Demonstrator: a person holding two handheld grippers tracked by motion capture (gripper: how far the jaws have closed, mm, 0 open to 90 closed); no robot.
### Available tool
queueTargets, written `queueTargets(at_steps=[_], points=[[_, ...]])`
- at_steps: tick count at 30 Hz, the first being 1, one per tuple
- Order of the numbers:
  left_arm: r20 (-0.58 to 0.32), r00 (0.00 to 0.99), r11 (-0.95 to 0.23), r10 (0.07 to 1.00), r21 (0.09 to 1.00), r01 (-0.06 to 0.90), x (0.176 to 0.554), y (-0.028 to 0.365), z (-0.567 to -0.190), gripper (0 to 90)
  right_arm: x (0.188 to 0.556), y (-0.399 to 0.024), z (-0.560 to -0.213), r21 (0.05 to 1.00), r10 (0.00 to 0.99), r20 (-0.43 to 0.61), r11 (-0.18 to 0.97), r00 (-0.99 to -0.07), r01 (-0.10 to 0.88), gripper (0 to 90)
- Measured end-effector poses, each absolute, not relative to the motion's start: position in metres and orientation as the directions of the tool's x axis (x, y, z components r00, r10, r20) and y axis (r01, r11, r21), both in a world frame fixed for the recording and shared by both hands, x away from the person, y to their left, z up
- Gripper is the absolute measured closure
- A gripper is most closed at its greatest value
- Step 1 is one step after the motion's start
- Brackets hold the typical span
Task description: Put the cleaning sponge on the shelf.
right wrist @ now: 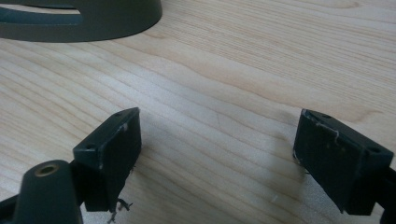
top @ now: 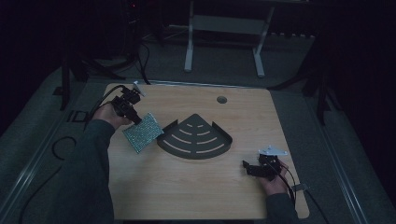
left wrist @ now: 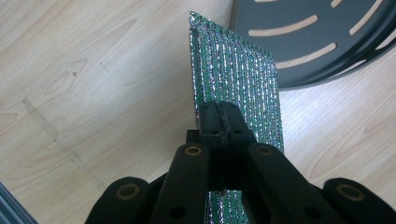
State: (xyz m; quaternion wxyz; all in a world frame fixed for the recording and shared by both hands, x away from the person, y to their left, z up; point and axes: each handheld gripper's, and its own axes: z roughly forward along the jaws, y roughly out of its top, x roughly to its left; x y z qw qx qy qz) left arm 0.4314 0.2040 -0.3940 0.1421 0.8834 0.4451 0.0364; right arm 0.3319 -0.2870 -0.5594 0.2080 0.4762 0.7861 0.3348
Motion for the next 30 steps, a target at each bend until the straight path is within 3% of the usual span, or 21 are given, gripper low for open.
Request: queueTargets(at_steps=[30], points=[[-0.081,0.642,-0.596,0.763,0.297,0.746,0.45,0.166,-0.397,90.0,0.332,-0.287,-0.559,0.724,0.888,-0.007,0.321,-0.459,0.611,14.7]])
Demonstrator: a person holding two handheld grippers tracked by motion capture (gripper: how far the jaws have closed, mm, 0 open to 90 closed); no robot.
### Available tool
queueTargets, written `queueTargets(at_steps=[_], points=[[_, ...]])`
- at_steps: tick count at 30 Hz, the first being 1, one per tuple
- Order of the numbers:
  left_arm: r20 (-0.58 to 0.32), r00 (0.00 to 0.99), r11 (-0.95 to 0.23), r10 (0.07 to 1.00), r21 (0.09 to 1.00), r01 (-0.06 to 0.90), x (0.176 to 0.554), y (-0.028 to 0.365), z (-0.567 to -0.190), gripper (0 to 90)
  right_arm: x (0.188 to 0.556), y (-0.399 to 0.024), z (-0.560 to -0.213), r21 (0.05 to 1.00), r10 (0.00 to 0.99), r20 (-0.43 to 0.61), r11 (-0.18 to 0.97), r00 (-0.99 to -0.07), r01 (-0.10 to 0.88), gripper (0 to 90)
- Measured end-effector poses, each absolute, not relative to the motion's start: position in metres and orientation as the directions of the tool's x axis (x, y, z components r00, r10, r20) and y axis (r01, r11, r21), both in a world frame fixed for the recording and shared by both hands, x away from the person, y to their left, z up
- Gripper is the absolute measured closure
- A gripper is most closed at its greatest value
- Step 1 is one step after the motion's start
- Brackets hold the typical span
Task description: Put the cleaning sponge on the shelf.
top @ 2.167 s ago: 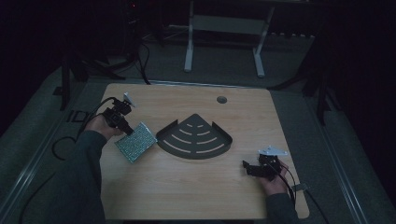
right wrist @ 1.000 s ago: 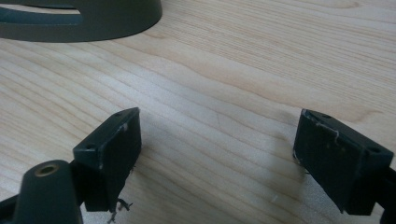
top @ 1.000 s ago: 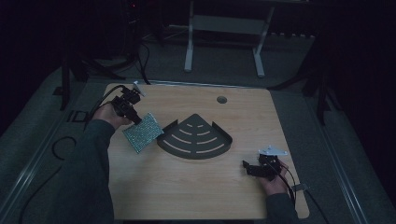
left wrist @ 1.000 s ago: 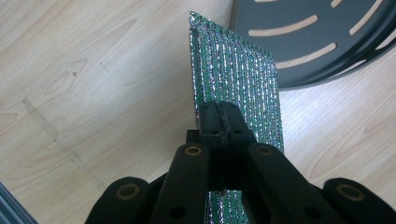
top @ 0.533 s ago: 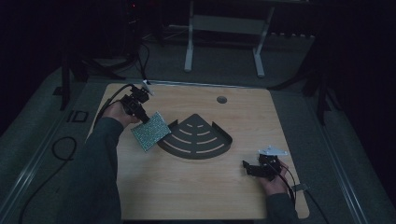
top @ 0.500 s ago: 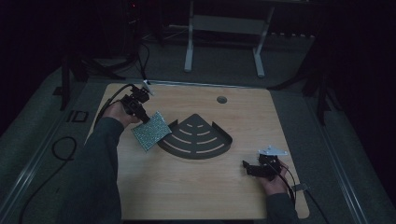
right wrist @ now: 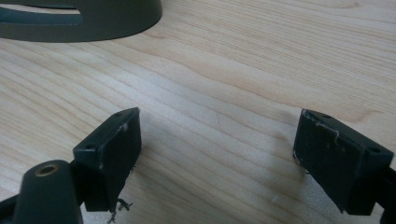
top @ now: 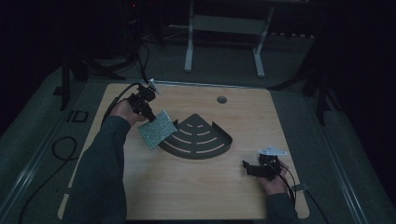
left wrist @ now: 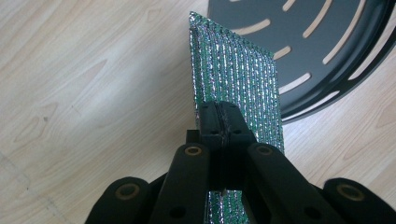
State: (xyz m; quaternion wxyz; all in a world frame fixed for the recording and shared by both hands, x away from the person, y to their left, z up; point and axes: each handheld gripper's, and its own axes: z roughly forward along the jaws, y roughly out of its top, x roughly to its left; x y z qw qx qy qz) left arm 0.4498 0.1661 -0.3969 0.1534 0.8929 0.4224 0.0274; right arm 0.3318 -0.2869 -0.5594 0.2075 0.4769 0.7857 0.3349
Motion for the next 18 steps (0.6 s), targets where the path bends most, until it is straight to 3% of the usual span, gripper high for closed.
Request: queueTargets(at_steps=[18], points=[[-0.088,0.678,-0.631,0.73,0.296,0.717,0.462,0.139,-0.405,89.9,0.332,-0.287,-0.559,0.724,0.888,-0.006,0.32,-0.459,0.61,14.7]])
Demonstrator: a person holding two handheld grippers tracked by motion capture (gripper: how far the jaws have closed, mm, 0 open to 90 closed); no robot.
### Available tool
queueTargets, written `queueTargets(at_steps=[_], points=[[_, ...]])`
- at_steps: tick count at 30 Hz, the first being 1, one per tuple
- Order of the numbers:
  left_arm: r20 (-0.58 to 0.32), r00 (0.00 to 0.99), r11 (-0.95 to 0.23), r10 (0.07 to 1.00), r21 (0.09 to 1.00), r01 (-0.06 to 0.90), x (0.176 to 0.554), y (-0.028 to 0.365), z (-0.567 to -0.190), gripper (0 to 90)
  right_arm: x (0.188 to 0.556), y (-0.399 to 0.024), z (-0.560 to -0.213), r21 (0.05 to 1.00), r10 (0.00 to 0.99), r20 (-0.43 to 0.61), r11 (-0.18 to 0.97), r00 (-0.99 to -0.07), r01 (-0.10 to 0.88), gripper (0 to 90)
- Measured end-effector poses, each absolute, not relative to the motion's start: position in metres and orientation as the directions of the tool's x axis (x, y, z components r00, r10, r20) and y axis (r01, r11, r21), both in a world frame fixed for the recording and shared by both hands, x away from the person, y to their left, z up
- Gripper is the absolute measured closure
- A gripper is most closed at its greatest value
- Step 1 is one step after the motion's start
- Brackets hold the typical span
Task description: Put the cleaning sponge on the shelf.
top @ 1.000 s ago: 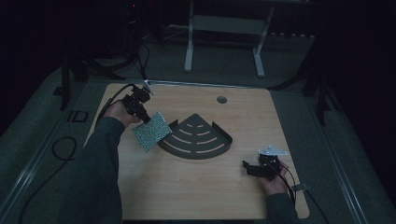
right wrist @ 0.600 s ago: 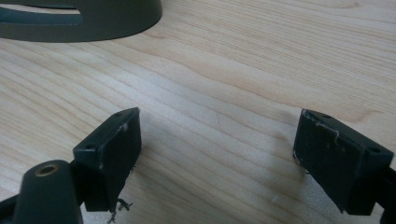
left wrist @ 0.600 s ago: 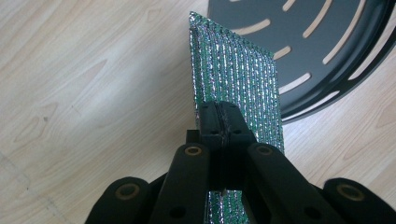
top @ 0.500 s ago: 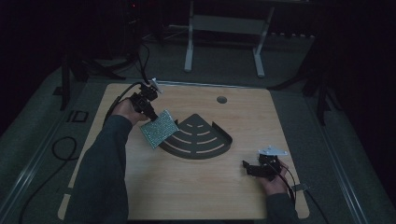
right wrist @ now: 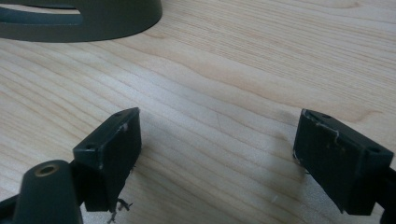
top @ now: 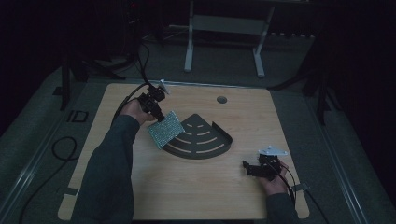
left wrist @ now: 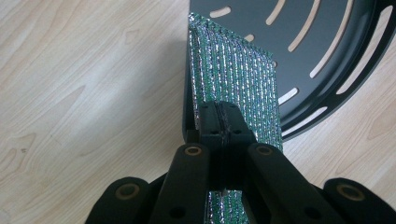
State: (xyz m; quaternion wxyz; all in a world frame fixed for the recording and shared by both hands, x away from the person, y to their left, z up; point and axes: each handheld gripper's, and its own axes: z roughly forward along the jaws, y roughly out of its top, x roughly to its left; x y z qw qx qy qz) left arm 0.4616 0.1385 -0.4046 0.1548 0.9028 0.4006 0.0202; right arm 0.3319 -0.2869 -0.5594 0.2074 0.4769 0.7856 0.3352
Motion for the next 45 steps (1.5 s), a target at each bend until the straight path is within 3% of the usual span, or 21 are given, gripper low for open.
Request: queueTargets(at_steps=[45], points=[[-0.057,0.688,-0.648,0.724,0.287,0.706,0.493,0.094,-0.435,89.9,0.332,-0.287,-0.559,0.724,0.886,-0.006,0.324,-0.464,0.608,14.7]])
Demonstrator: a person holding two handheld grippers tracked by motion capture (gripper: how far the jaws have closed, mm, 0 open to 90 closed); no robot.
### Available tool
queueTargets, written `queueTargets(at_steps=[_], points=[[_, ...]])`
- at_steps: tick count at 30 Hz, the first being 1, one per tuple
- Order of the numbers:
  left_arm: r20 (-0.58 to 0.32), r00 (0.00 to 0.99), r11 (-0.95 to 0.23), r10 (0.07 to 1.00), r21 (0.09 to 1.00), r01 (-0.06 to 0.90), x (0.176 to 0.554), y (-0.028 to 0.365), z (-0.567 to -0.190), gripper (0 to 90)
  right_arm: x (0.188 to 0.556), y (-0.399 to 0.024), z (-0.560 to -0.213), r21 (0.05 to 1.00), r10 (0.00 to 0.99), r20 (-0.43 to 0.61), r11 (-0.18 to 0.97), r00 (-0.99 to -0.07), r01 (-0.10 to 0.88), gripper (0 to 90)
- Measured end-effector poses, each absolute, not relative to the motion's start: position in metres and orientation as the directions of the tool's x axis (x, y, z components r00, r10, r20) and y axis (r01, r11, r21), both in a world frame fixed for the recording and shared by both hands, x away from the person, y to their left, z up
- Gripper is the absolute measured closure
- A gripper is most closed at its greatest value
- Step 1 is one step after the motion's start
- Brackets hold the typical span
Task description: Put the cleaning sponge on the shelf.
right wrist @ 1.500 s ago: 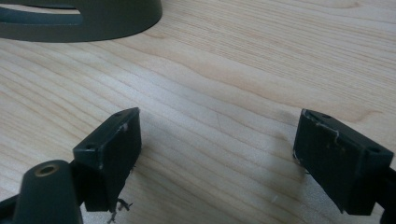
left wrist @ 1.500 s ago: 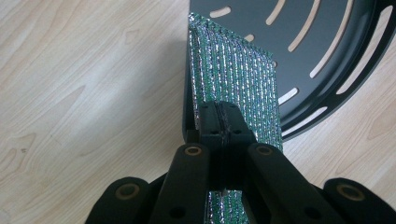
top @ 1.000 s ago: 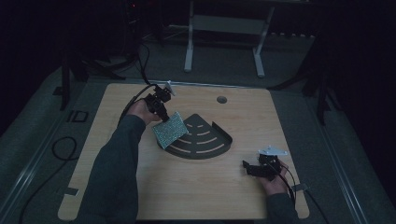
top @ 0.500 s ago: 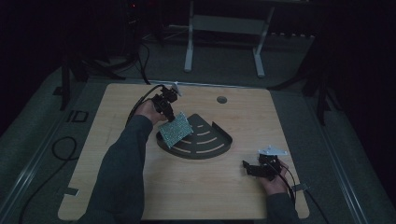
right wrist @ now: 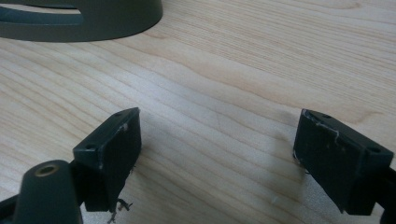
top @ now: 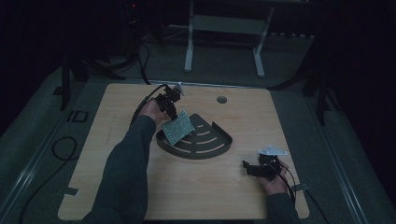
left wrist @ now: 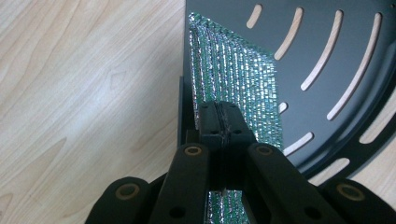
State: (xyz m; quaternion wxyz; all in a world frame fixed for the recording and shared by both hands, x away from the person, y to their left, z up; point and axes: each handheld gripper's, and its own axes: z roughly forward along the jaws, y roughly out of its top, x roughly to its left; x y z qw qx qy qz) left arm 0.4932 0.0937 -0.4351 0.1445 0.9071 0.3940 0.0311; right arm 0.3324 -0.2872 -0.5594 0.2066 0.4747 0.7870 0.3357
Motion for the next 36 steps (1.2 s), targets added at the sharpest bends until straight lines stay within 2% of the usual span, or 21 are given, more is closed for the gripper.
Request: queueTargets(at_steps=[4,16,36], points=[[-0.016,0.694,-0.665,0.719,0.271,0.696,0.493,0.088,-0.441,89.8,0.332,-0.287,-0.559,0.724,0.886,-0.006,0.324,-0.464,0.609,14.7],[0.023,0.696,-0.684,0.718,0.213,0.698,0.492,0.089,-0.459,89.6,0.332,-0.287,-0.559,0.725,0.886,-0.006,0.324,-0.464,0.608,14.7],[0.057,0.703,-0.701,0.709,0.162,0.694,0.493,0.086,-0.47,88.9,0.332,-0.287,-0.559,0.724,0.886,-0.007,0.324,-0.464,0.608,14.7]])
